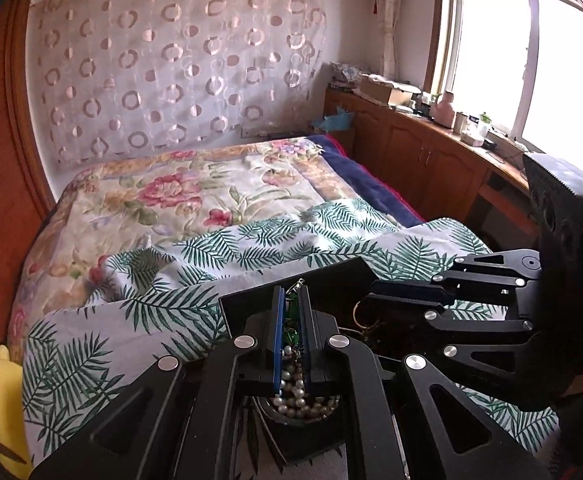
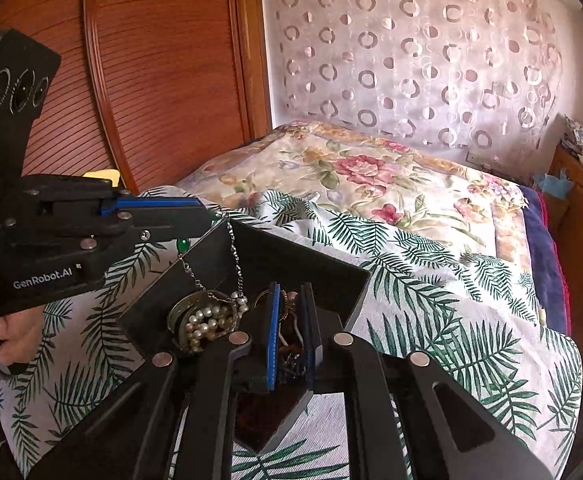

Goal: Organize jewelry
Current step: 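Carry the green pendant into the box with left while right drops the gold necklace in, then move both tools back to the long pearl necklace on the cloth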

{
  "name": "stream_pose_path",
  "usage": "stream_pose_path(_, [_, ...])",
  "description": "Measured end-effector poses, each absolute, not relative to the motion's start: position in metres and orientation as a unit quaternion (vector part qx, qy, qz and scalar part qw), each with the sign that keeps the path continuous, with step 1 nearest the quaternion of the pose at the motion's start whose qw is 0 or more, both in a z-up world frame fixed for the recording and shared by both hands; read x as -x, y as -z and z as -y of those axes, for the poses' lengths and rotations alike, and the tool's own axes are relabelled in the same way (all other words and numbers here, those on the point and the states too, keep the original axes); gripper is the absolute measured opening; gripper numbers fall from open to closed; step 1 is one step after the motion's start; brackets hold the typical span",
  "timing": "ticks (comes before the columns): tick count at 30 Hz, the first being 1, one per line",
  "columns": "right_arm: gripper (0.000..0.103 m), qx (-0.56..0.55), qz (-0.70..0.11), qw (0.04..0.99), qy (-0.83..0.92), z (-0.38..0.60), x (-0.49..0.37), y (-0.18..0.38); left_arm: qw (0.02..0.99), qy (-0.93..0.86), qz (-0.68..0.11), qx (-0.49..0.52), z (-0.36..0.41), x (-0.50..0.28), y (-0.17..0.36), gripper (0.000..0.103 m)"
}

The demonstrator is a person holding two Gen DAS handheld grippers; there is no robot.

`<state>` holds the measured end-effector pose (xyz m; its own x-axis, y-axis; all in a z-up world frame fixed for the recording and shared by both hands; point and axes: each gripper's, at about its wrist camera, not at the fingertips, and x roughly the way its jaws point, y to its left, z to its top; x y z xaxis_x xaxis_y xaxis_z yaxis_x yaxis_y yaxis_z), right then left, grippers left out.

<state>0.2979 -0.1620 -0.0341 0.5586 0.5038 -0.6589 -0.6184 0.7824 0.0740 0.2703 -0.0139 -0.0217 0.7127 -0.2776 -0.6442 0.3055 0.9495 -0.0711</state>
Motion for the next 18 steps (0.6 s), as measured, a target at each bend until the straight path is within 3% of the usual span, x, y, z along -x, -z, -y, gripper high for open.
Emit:
stream_pose_path(5, [0.035,0.078,-0.341,0.884,-0.311,0.165,-0.299,0.032,0.926,0.155,-0.345,-0.017,0.013,-0.274,0.023,0.006])
stream_pose_path(8, [0.036,0.077,-0.338,0.886,-0.307,0.166,-0.296,0.029,0.926,0.152,-0.344,-0.019,0.014,-0.273,0.022,0.011])
stream_pose_path(10, [0.036,0.079,-0.336,0.888,-0.304,0.167,-0.293,0.027,0.929,0.149,-0.340,-0.022,0.013,-0.269,0.021,0.030])
stream_pose_path(12, [0.035,0.079,-0.334,0.890,-0.300,0.170,-0.287,0.025,0.930,0.145,-0.336,-0.025,0.013,-0.264,0.021,0.039])
stream_pose_path(15, [0.035,0.077,-0.332,0.893,-0.296,0.175,-0.279,0.023,0.933,0.137,-0.331,-0.027,0.010,-0.255,0.020,0.061])
stream_pose_path(18, [0.035,0.074,-0.329,0.895,-0.291,0.180,-0.267,0.022,0.935,0.131,-0.329,-0.028,0.009,-0.245,0.020,0.068])
